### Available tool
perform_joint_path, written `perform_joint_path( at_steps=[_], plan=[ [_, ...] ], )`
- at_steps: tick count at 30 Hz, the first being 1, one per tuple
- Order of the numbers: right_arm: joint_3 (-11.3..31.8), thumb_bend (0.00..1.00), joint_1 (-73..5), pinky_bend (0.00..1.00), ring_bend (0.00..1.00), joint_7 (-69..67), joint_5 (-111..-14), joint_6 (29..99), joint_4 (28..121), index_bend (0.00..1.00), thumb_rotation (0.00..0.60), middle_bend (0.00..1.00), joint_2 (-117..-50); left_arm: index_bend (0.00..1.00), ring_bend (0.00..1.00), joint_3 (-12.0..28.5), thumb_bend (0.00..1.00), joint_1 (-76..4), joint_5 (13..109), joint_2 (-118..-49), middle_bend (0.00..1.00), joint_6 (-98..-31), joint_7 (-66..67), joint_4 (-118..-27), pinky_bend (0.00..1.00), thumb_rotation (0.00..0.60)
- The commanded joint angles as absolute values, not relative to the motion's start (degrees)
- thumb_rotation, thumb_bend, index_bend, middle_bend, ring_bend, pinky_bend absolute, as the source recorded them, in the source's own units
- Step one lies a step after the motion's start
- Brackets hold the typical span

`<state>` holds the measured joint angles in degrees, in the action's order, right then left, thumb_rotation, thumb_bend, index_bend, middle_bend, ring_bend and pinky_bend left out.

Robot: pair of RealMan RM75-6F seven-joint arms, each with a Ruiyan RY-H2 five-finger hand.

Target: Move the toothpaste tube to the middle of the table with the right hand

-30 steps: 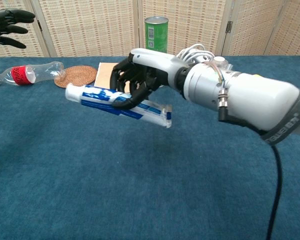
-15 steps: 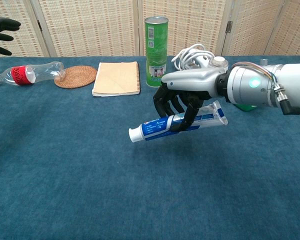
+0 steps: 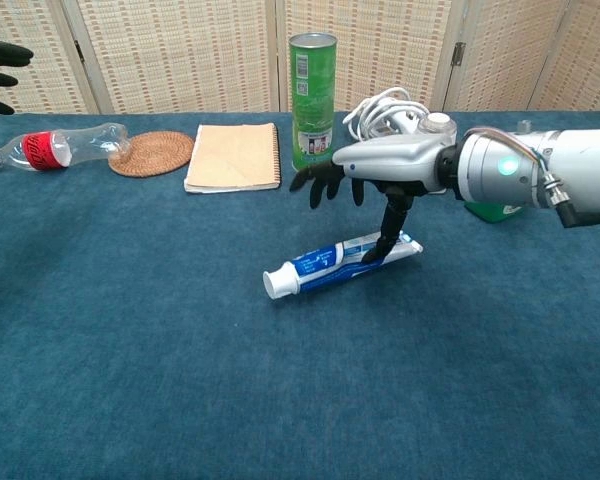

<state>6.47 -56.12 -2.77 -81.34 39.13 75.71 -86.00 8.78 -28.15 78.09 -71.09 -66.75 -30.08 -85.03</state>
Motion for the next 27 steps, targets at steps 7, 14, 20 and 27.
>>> perform_joint_path(
  at_steps=[7,14,20,27],
  plan=[
    [7.9,0.21,-48.8,0.25,0.14,2.1,-78.3,50.5,86.2,0.00,0.600,0.21,-75.7,0.00,0.00,10.3,0.02,-26.6,74.0,-70.0,0.00,-66.7,-28.3,-83.9,0.17,0.599],
    [5.6,0.37,-39.2,0.30,0.23,7.9,-76.0,61.0,96.4,0.14,0.600,0.32,-65.2,0.07,0.02,12.1,0.09,-24.6,69.5,-69.5,0.00,-68.2,-24.7,-81.5,0.17,0.600],
    [2.2,0.37,-29.8,0.30,0.24,8.7,-77.3,71.1,100.2,0.17,0.600,0.33,-59.3,0.14,0.02,12.1,0.13,-21.2,67.2,-68.2,0.04,-72.2,-18.7,-81.3,0.17,0.600],
    [-1.0,0.35,-20.4,0.30,0.23,5.0,-81.5,81.4,98.9,0.16,0.600,0.26,-59.0,0.14,0.02,8.9,0.13,-15.8,67.7,-67.6,0.05,-80.0,-6.4,-83.8,0.17,0.600]
  ],
)
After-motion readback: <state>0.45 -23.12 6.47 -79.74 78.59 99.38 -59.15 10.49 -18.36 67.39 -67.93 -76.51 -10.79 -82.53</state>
